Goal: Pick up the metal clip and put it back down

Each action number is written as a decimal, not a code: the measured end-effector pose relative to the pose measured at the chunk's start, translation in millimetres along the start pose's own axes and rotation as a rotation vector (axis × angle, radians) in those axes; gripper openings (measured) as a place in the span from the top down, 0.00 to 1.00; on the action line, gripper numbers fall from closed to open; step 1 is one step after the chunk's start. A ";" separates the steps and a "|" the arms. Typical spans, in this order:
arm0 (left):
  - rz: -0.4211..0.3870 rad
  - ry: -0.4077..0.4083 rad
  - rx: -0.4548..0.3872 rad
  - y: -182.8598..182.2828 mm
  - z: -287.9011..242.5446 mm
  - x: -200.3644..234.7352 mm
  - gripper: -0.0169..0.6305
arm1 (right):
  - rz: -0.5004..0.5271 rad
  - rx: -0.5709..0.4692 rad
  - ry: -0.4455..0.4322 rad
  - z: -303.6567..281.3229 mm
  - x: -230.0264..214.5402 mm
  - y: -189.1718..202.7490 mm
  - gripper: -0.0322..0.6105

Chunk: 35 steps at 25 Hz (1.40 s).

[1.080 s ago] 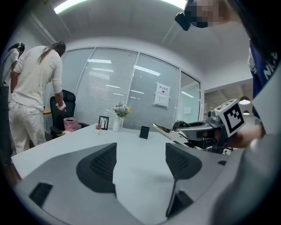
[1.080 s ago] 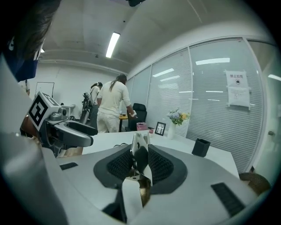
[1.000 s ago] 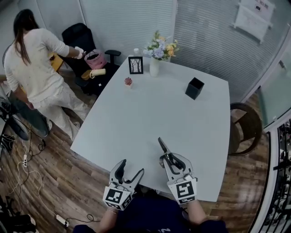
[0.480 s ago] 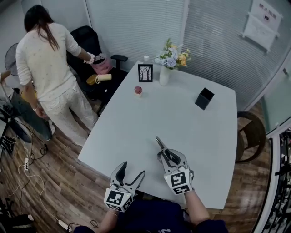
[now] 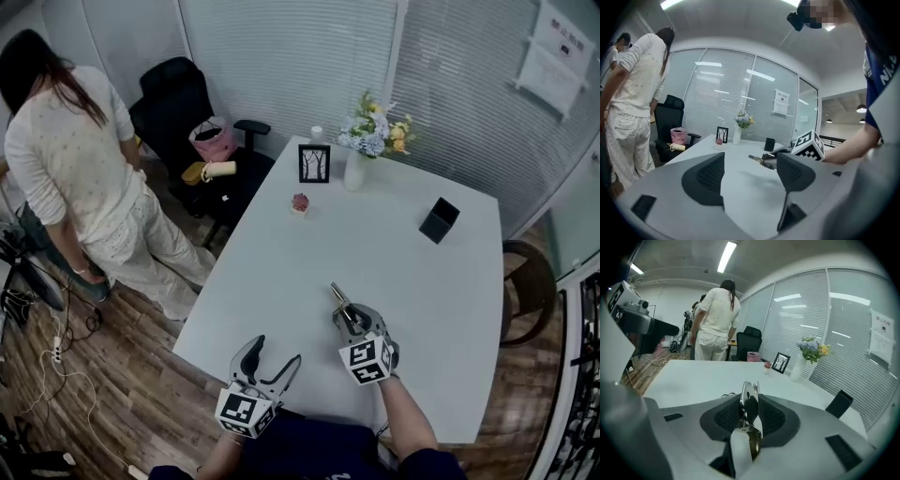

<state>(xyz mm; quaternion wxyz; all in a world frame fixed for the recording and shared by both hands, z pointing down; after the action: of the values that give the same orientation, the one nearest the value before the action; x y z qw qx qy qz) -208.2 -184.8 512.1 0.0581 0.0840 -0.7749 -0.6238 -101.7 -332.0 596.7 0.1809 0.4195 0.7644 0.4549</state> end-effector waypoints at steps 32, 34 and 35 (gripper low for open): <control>-0.024 0.059 0.041 10.7 -26.6 81.7 0.45 | 0.051 0.207 0.133 -97.1 -8.8 60.3 0.64; -0.023 0.065 0.037 11.2 -27.7 82.2 0.45 | 0.014 0.203 0.135 -95.1 -9.7 60.0 0.58; -0.022 0.068 0.034 11.4 -27.6 82.6 0.45 | -0.012 0.199 0.124 -93.0 -8.5 58.9 0.52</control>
<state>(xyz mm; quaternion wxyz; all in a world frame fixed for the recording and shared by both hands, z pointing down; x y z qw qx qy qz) -284.3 -225.6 527.9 0.0762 0.1145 -0.7820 -0.6079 -129.8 -375.7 694.1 0.0933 0.4019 0.8181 0.4006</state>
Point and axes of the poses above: the fingertips, and each gripper's own axes: z backward along the fingers, x to its left, y out of its underside, the point moved 2 cm from there along z, backward along the fingers, and after that the axes turned 10 degrees about -z, right-handed, at the moved point
